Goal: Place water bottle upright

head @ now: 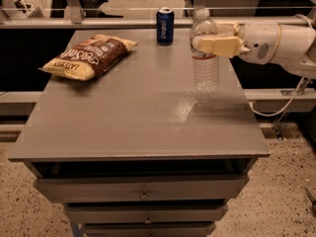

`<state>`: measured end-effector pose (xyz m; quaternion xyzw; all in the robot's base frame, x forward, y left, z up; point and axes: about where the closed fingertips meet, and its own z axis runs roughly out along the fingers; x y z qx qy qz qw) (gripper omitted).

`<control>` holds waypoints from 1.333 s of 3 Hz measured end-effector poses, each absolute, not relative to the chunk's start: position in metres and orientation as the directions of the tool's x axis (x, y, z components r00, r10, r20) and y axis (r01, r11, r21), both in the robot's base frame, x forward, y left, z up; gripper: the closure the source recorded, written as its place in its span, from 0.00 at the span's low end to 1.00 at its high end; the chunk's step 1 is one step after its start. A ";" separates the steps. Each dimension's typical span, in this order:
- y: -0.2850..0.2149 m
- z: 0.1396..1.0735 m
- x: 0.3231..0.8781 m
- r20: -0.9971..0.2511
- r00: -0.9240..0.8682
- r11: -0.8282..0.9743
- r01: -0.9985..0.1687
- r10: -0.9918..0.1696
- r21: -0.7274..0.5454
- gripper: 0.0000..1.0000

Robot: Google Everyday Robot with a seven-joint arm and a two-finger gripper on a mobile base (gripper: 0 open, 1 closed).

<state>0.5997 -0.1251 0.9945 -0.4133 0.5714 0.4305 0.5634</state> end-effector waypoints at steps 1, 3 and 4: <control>-0.107 0.976 0.615 -0.998 0.006 0.280 -0.960 0.063 0.012 1.00; -0.101 0.949 0.644 -0.993 0.081 0.295 -0.954 0.085 -0.053 1.00; -0.104 0.951 0.645 -0.992 0.091 0.303 -0.951 0.087 -0.060 1.00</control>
Offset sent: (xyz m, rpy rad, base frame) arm 0.0539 0.0369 -0.0621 0.1000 -0.1187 0.0114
